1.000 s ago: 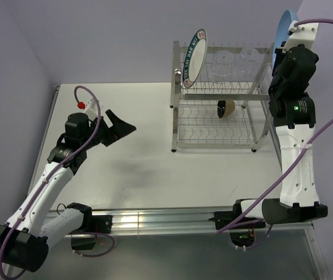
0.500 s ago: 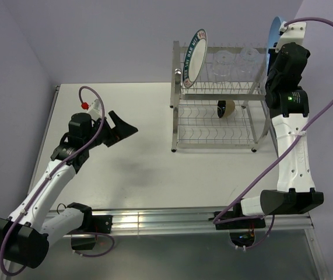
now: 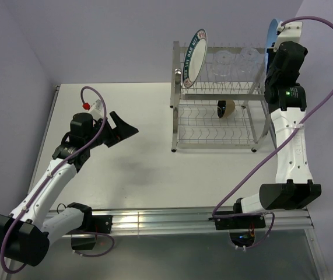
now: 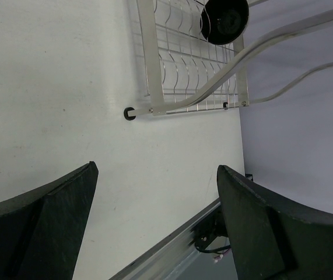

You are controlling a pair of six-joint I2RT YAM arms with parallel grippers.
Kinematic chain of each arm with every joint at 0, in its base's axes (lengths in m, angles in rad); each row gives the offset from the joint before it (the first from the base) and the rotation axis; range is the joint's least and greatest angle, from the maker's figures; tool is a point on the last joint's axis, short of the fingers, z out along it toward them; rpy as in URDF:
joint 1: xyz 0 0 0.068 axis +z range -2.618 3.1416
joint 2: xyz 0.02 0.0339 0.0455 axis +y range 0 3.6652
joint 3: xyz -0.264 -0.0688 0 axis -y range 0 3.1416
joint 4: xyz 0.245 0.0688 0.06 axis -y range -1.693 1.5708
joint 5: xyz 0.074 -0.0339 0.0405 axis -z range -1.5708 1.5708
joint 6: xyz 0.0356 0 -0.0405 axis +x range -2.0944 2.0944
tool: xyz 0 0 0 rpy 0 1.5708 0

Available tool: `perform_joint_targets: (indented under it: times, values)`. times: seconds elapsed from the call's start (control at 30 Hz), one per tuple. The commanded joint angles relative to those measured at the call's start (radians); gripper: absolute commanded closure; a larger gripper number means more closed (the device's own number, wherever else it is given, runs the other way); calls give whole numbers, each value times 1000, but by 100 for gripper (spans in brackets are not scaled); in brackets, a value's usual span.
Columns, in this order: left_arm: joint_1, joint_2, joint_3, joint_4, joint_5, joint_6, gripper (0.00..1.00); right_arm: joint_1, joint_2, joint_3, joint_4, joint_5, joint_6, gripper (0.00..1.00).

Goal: Load the mixed dishes into the dish rack

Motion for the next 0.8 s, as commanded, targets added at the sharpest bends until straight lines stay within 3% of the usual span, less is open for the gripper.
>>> perform_joint_targets:
  times: [0.0,0.77]
  values:
    - [-4,-3,-2,40,21,35,11,-13,-9,25,56,-23,-2,100]
    - [-6,-4,-16,46,35,41,10,-27,-64,-124,45,-48,42,100]
